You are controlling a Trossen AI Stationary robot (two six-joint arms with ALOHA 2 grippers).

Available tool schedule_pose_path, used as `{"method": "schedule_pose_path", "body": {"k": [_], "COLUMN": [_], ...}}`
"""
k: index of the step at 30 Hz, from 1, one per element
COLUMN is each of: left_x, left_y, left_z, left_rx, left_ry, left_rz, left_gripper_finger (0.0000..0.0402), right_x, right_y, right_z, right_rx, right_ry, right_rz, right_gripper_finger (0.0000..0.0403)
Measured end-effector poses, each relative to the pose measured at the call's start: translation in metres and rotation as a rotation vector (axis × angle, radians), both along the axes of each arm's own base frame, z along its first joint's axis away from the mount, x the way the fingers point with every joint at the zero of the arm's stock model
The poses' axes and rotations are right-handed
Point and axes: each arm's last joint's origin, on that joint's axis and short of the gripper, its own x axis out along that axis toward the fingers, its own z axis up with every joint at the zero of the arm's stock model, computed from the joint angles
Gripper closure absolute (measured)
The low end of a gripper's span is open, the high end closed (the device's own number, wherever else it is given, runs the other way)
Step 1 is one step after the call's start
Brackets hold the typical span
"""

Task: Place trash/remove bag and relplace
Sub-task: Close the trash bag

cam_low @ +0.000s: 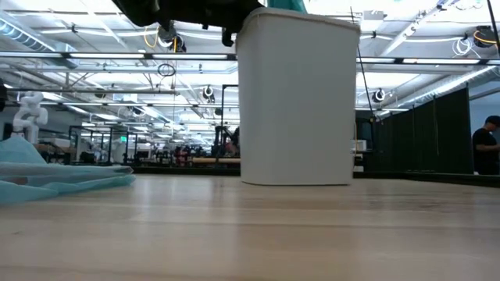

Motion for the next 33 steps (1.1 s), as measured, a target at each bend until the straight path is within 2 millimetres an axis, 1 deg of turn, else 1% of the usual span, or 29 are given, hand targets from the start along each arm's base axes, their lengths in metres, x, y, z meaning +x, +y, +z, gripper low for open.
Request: {"method": "schedule_pose_path", "body": {"k": [4, 12, 17, 25, 29, 33], "left_x": [-0.004, -0.005, -0.009, -0.03, -0.035, -0.035], "left_y": [-0.001, 0.0, 0.001, 0.002, -0.001, -0.005], "left_z": [0.004, 0.004, 0.007, 0.024, 0.027, 0.027], "left_rx": [0.001, 0.0, -0.002, -0.013, -0.043, -0.069], "left_ry": [0.007, 0.01, 0.028, 0.078, 0.085, 0.082], "left_rz": [-0.022, -0.017, -0.006, 0.02, 0.013, -0.005], "left_gripper_finger": [0.0384, 0.031, 0.0273, 0.0241, 0.0232, 0.0219], "right_x": [0.0, 0.001, 0.001, 0.001, 0.0, 0.0], "right_y": [-0.001, -0.001, -0.001, -0.004, -0.005, -0.005], "right_z": [-0.002, -0.005, -0.005, -0.006, -0.006, -0.006], "right_rx": [0.003, 0.005, 0.005, 0.005, 0.006, 0.006], "right_ry": [0.017, 0.051, 0.059, 0.069, 0.068, 0.068], "right_rz": [0.002, -0.001, -0.002, -0.012, -0.015, -0.016], "right_gripper_finger": [0.0403, 0.0403, 0.0403, 0.0403, 0.0403, 0.0403]}}
